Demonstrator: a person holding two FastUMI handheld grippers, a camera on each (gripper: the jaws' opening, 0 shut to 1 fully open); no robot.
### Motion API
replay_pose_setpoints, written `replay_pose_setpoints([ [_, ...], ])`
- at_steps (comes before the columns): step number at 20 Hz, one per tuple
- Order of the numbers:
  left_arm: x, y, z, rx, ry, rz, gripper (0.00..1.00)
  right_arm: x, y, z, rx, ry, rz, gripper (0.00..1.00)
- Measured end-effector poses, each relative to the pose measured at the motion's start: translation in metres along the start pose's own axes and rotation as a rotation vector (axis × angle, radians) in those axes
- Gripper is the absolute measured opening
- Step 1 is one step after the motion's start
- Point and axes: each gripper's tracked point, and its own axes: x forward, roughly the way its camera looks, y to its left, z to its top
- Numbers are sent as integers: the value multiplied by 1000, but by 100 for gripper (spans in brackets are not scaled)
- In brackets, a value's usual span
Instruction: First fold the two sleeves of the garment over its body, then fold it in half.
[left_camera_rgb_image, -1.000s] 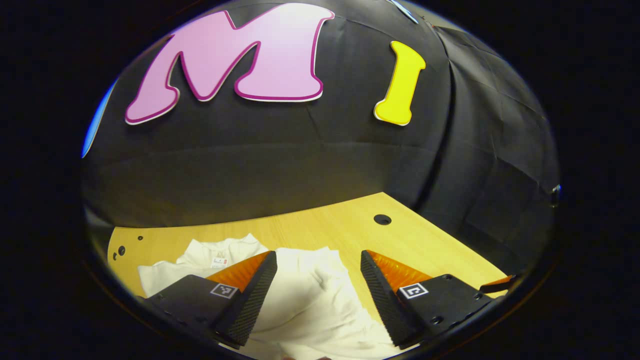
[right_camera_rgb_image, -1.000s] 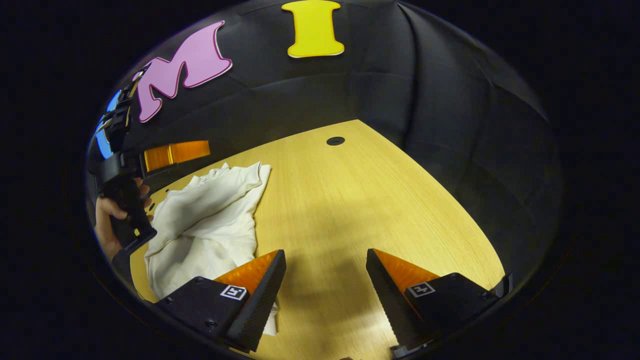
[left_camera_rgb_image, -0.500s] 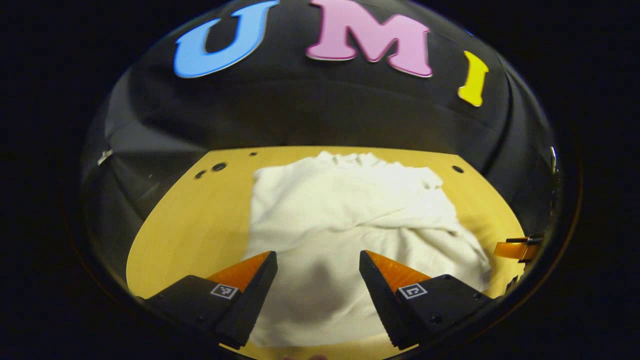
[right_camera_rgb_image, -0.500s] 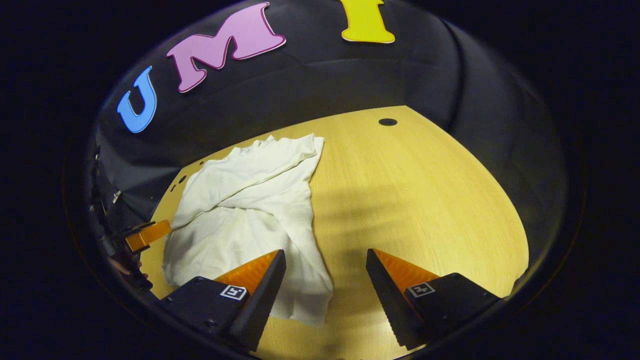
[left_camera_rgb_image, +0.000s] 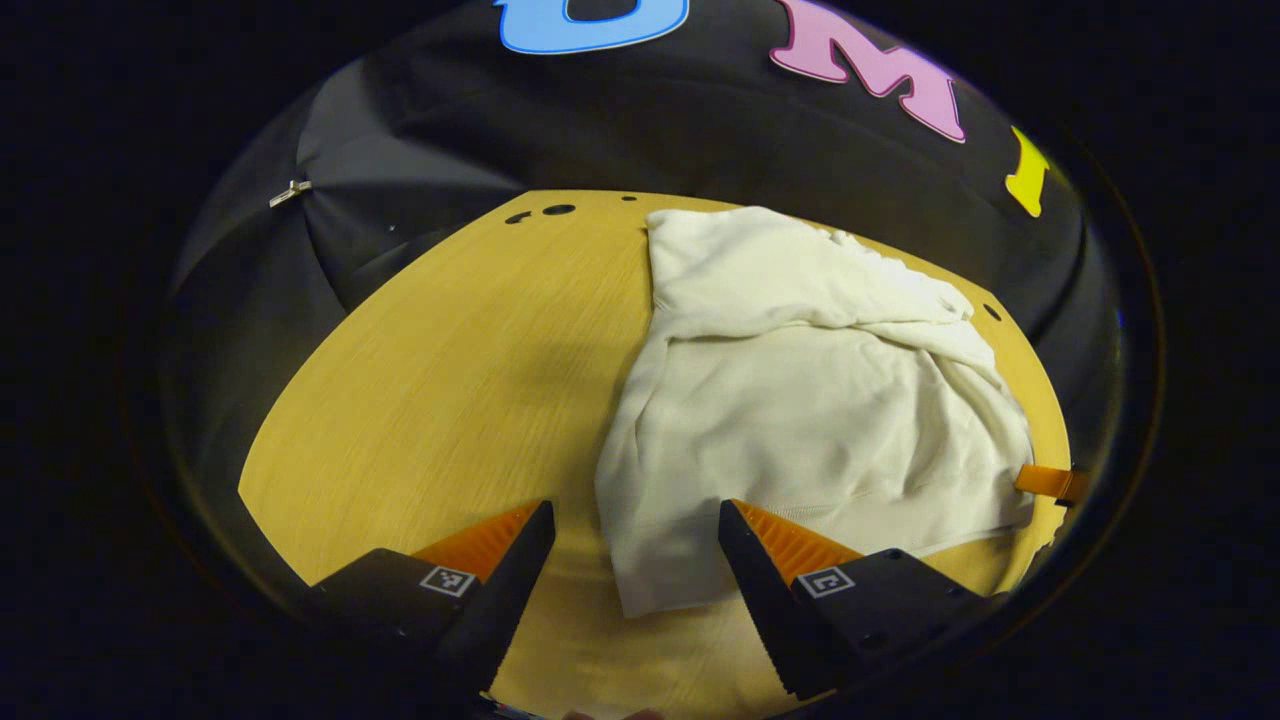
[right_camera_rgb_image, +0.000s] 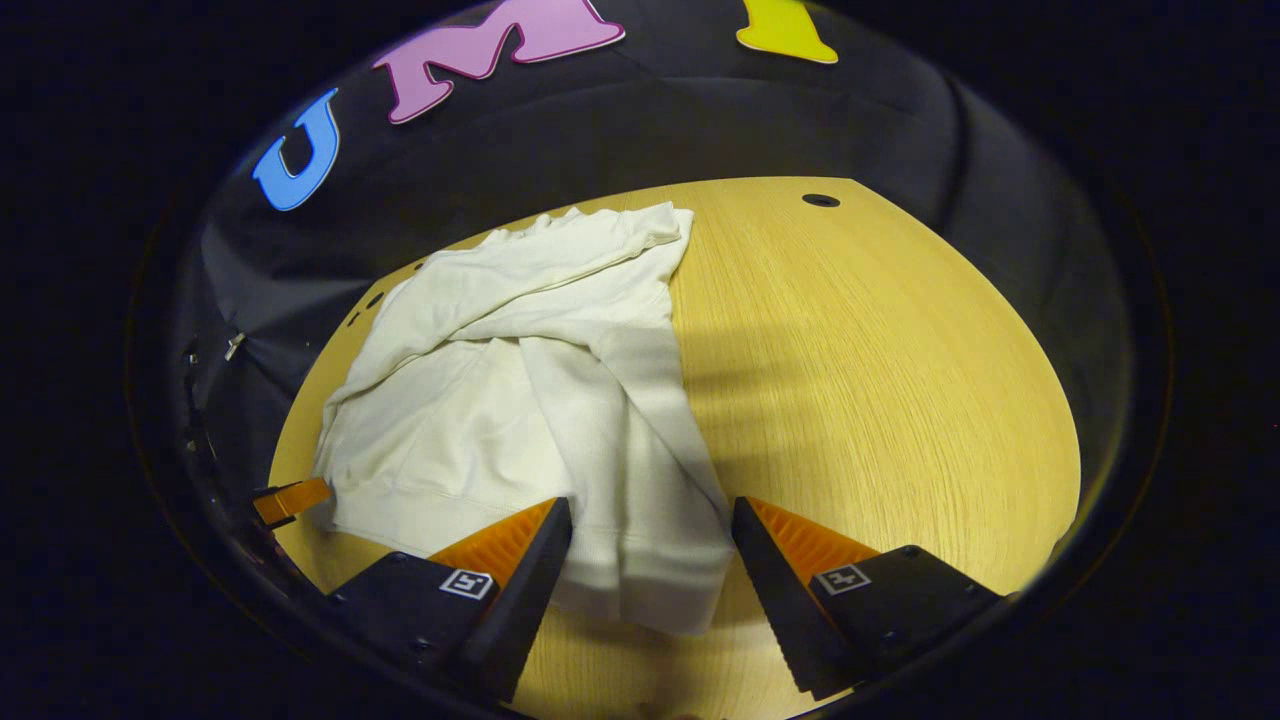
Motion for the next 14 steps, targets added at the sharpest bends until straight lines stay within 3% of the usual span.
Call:
replay_pose_setpoints([
  [3, 4, -9, -2, 11, -9, -3, 100, 1, 0, -3, -16, 2, -15, 99],
  [4, 4, -9, 0, 12, -22, -2, 100, 1, 0, -2, -25, -6, -22, 89],
  [5, 4, -10, -1, 18, -20, -7, 100, 3, -1, -3, -35, -8, -32, 99],
  [7, 4, -16, -2, 37, -27, -39, 97, 2, 0, -6, -51, -8, -52, 99],
  [8, 4, -21, -2, 54, -27, -56, 86, 2, 3, -6, -57, -5, -56, 98],
  [10, 5, -28, -3, 94, -29, -66, 66, 4, 16, -11, -55, 12, -30, 84],
  [11, 4, -33, -3, 101, -37, -71, 55, 6, 19, -11, -60, 17, -30, 53],
  [12, 3, -37, -3, 109, -46, -67, 44, 6, 22, -12, -74, 18, -27, 54],
  [13, 3, -38, -3, 125, -51, -54, 33, 6, 26, -14, -88, 31, -20, 34],
  [14, 4, -40, -3, 144, -56, -43, 22, 6, 28, -14, -97, 35, -8, 27],
])
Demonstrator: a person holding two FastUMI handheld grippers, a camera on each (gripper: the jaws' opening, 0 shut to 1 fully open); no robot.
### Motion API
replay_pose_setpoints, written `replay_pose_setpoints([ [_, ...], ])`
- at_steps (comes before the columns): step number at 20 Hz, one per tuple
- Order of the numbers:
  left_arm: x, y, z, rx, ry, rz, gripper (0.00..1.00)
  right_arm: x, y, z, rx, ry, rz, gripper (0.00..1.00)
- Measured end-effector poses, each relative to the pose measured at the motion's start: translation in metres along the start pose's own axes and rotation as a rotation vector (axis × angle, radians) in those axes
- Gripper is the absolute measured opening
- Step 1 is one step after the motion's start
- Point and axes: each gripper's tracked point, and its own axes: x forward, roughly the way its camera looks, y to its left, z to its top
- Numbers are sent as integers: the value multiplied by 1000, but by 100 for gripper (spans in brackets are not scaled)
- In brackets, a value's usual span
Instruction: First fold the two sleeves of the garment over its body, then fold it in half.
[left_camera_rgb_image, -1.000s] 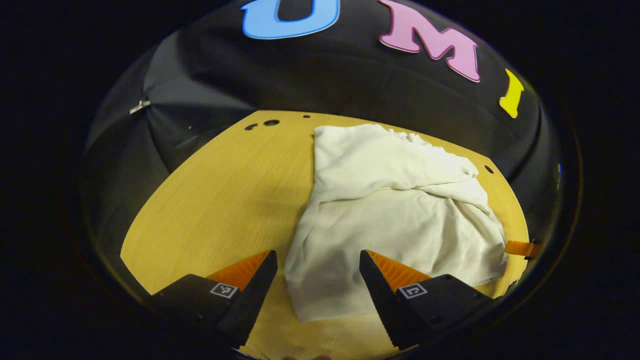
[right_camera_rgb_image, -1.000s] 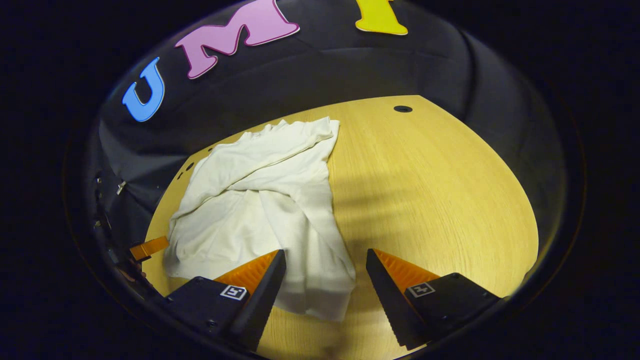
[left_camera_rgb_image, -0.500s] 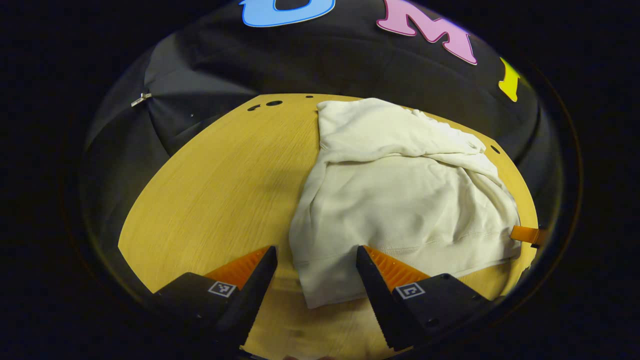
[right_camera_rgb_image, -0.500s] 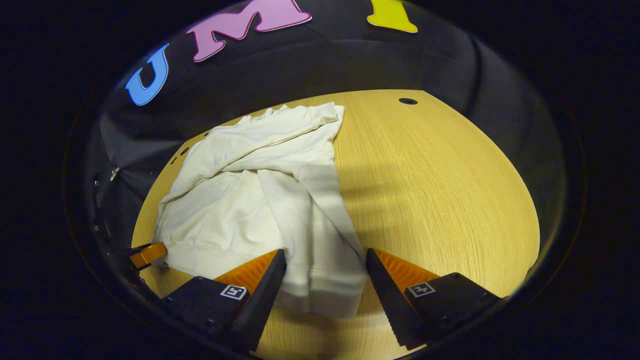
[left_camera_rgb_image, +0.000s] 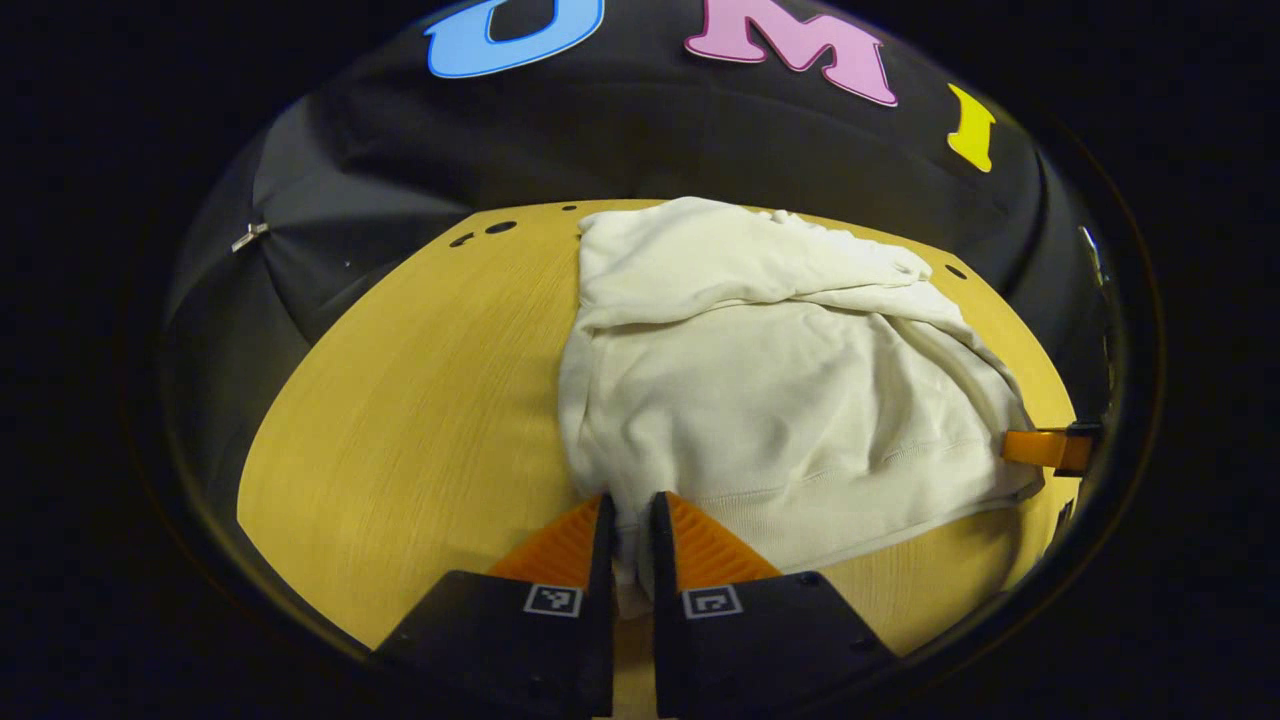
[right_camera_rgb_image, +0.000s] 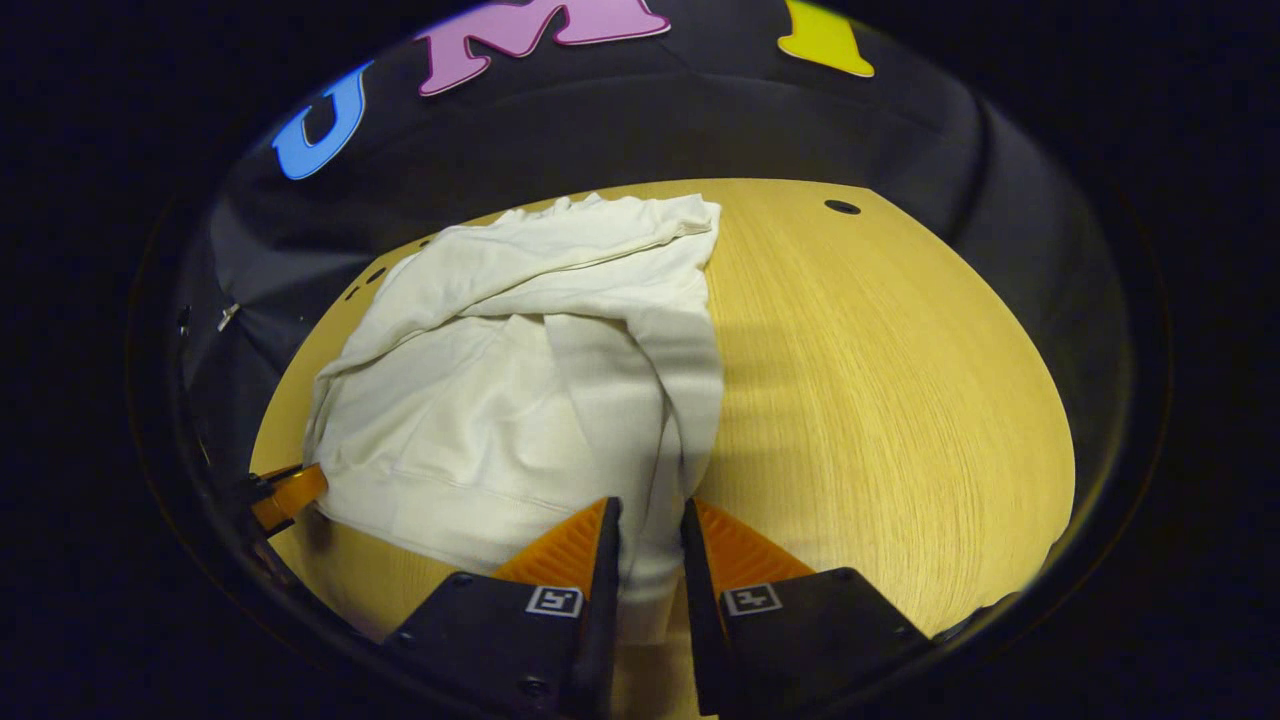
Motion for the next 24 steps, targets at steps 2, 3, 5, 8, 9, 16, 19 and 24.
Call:
replay_pose_setpoints([
  [2, -2, -3, 2, 36, 15, 4, 12, 0, 7, 0, 6, 21, 58, 18],
  [3, -3, -7, 3, 40, 23, -13, 7, -2, 9, -1, 18, 28, 85, 16],
  [5, -5, -14, 3, 39, 38, -57, 7, -1, 9, 0, 24, 41, 111, 12],
  [8, -10, -15, 7, -19, 54, -68, 6, -5, 10, 5, 21, 44, 127, 12],
  [9, -13, -15, 12, -51, 51, -78, 6, -6, 10, 7, 19, 43, 128, 12],
  [16, -36, -9, 61, -159, -11, -135, 6, -16, 31, 51, 22, -3, 197, 12],
  [19, -40, -12, 95, -215, -48, -177, 6, -16, 46, 87, 3, -51, 229, 12],
  [24, -36, -8, 169, -229, -150, -209, 6, -5, 66, 163, 7, -139, 271, 12],
])
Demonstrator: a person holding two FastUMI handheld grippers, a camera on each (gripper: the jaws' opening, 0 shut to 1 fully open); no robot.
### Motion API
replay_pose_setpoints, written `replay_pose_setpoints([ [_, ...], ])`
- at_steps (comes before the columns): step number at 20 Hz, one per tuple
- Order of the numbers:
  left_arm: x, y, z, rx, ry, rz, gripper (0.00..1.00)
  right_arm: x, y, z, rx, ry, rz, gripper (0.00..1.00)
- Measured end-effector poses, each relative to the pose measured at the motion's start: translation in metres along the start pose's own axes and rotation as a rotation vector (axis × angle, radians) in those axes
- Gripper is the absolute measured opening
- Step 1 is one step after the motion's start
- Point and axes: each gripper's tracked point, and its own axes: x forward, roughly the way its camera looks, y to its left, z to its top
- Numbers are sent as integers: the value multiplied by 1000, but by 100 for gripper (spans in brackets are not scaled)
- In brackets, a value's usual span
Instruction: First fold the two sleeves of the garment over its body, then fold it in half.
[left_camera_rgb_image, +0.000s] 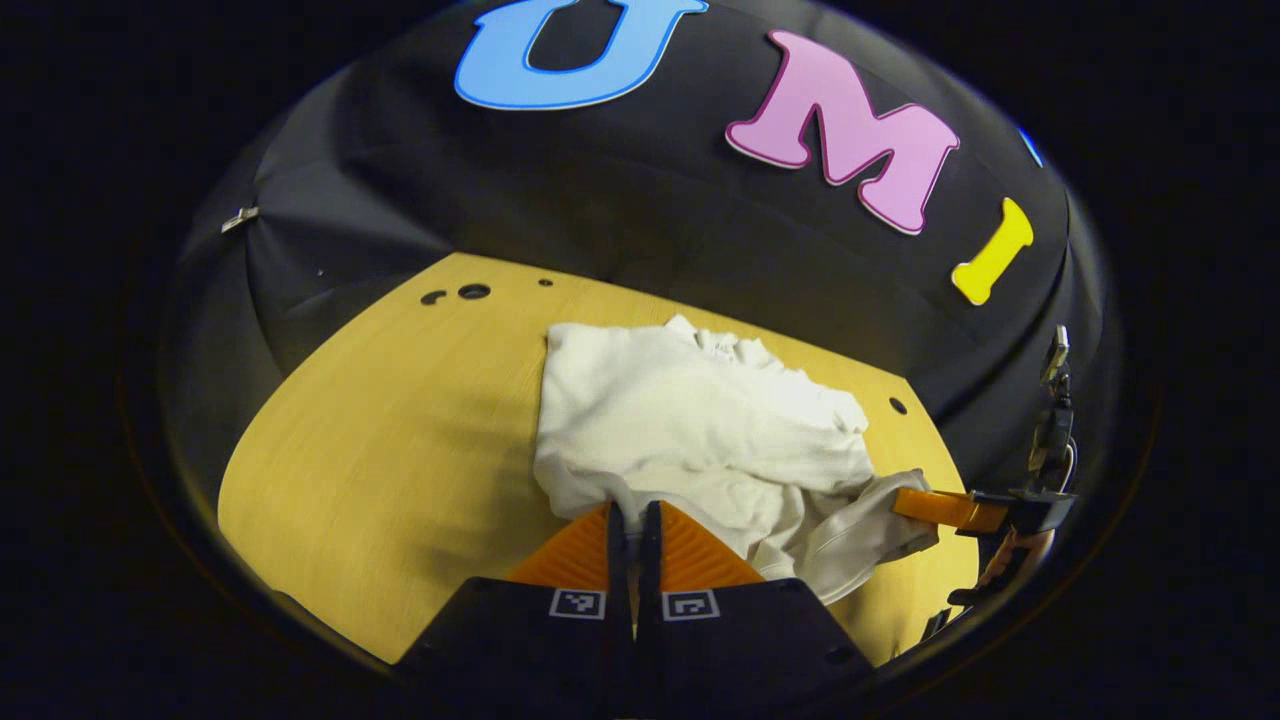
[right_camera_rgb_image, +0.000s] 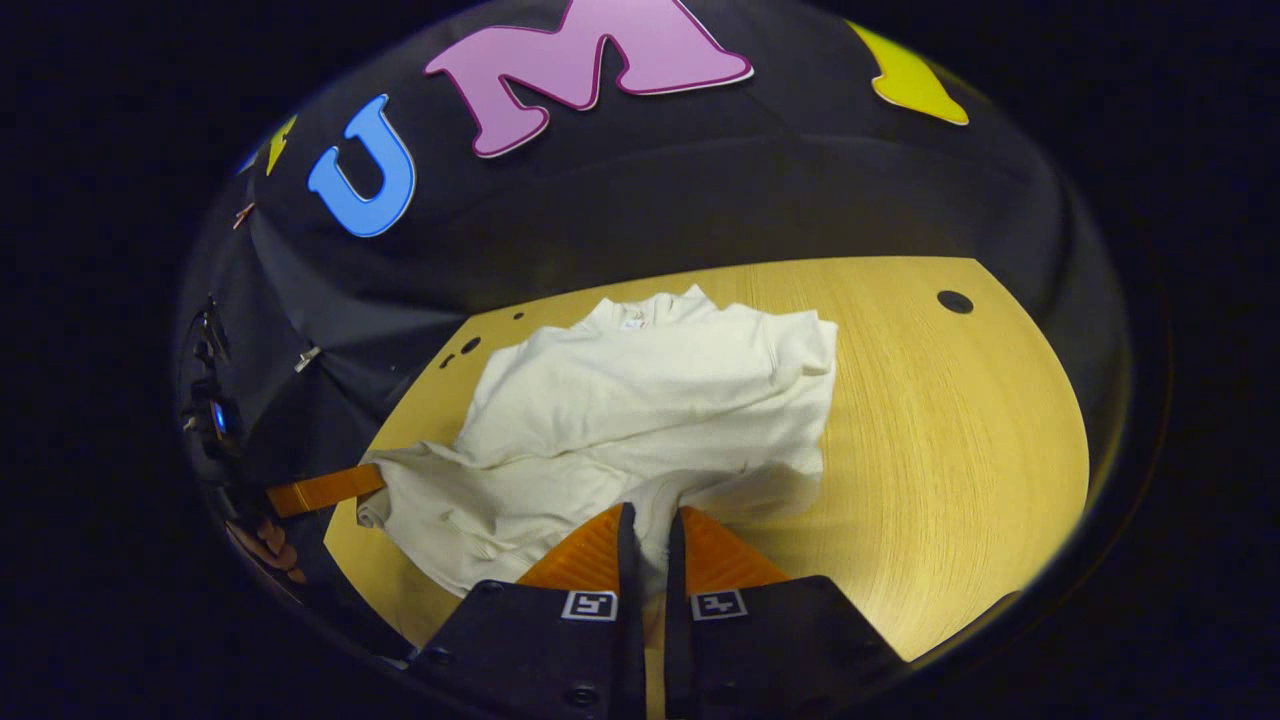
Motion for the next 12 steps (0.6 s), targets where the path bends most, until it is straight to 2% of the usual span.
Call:
replay_pose_setpoints([
  [7, 46, -17, 108, 6, -118, -48, 6, 40, 6, 116, 11, -156, 12, 12],
  [12, 107, -12, 153, -71, -112, -51, 6, 82, -9, 170, 36, -227, -30, 11],
])
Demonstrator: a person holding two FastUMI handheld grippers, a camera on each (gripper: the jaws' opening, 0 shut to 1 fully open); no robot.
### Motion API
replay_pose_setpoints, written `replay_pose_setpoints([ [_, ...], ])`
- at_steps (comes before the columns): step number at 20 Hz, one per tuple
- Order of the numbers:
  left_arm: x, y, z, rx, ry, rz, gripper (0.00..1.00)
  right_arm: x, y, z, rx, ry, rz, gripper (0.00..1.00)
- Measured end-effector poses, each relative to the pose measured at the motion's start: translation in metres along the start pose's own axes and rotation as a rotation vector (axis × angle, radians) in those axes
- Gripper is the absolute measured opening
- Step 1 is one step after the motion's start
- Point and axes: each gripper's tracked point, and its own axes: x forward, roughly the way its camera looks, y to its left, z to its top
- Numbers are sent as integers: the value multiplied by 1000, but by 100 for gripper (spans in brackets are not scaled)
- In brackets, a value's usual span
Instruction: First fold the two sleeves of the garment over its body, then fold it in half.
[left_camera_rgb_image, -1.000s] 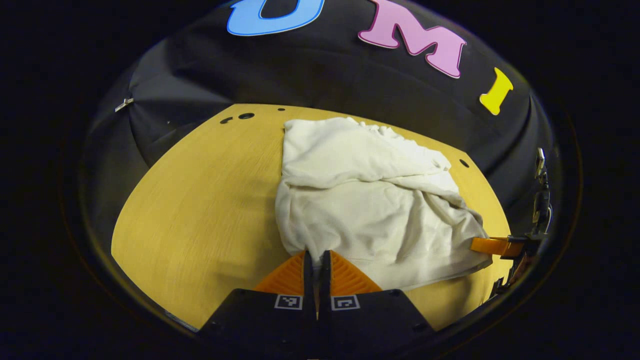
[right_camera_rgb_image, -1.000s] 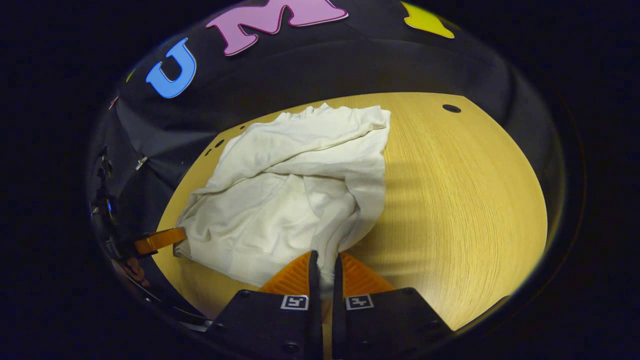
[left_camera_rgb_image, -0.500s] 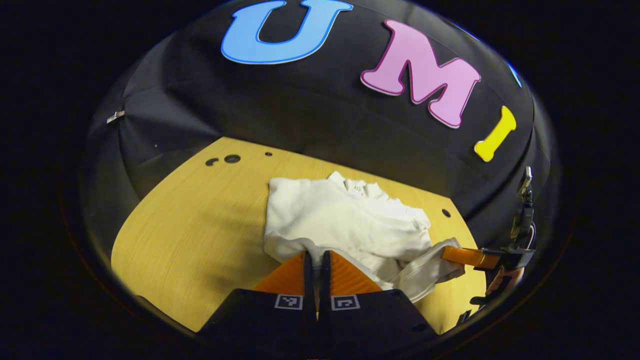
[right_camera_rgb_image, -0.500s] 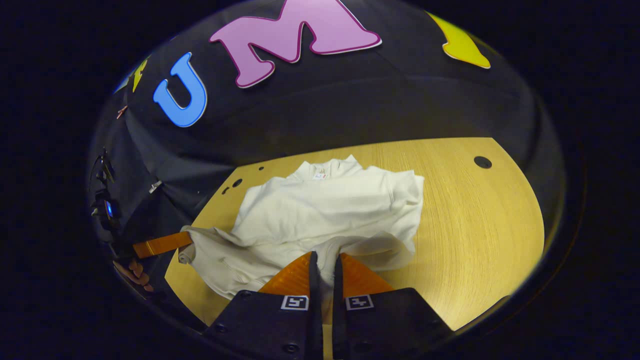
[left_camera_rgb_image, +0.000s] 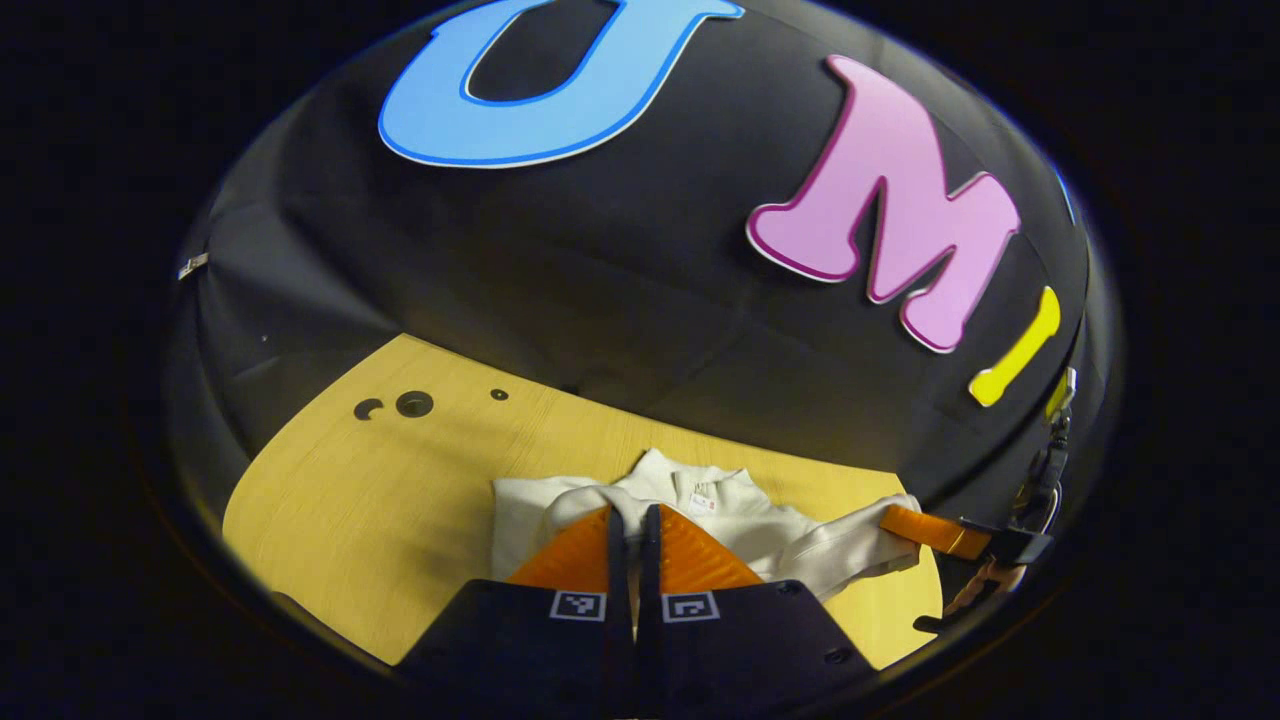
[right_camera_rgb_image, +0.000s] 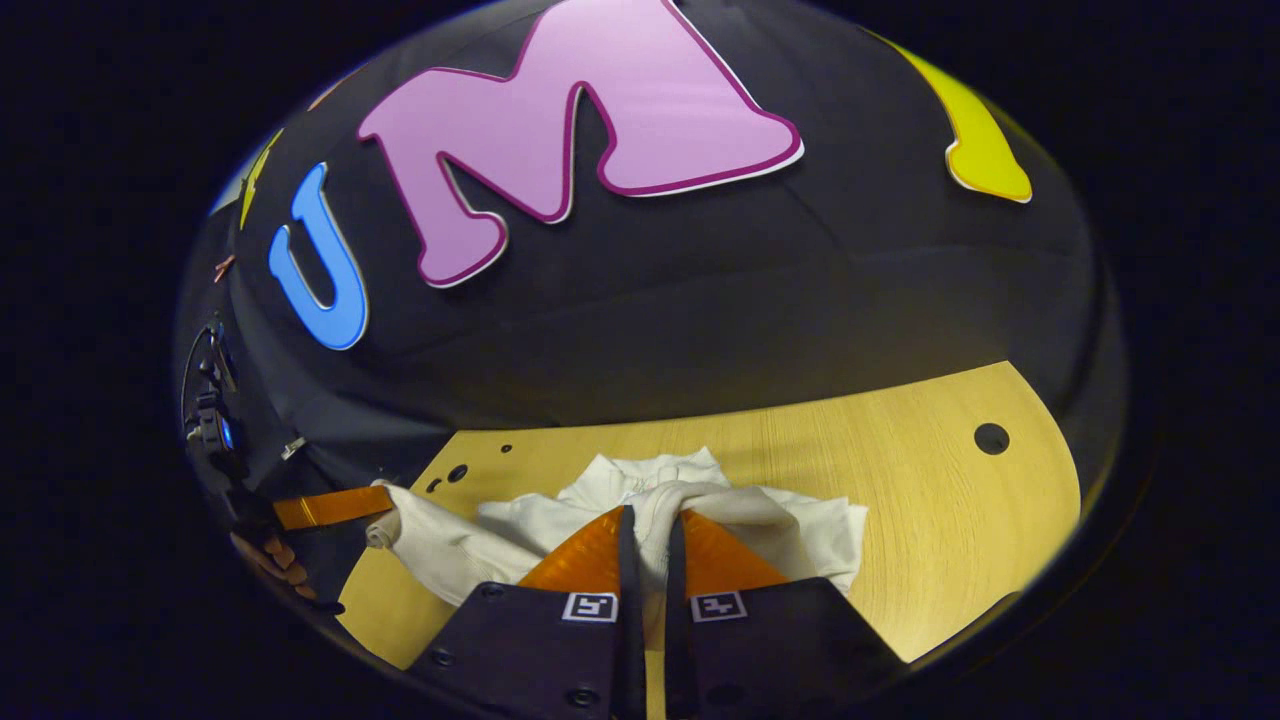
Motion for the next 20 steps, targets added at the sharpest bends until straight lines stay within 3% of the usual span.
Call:
replay_pose_setpoints([
  [4, 68, 29, 7, -96, 27, 40, 11, 55, -30, -3, 72, 7, -87, 11],
  [5, 84, 42, 8, -127, 21, 65, 19, 68, -39, -14, 94, 28, -116, 12],
  [6, 96, 50, 4, -161, 26, 77, 20, 78, -47, -24, 111, 50, -134, 20],
  [8, 113, 64, -8, -200, 46, 82, 39, 95, -61, -44, 113, 85, -172, 28],
  [9, 116, 70, -16, -202, 64, 89, 24, 98, -60, -49, 113, 96, -165, 15],
  [10, 116, 77, -23, -192, 86, 110, 27, 103, -57, -55, 115, 112, -149, 35],
  [12, 113, 80, -26, -136, 91, 127, 59, 97, -63, -55, 72, 106, -176, 100],
  [13, 108, 75, -26, -92, 81, 119, 74, 93, -67, -53, 48, 79, -184, 99],
  [15, 97, 66, -25, 13, 62, 111, 81, 78, -63, -43, 31, 42, -178, 99],
  [16, 91, 64, -24, 65, 53, 119, 95, 71, -63, -41, 26, 34, -178, 98],
  [20, 54, 43, -9, 235, -25, 165, 98, 38, -66, -27, 21, -11, -201, 99],
])
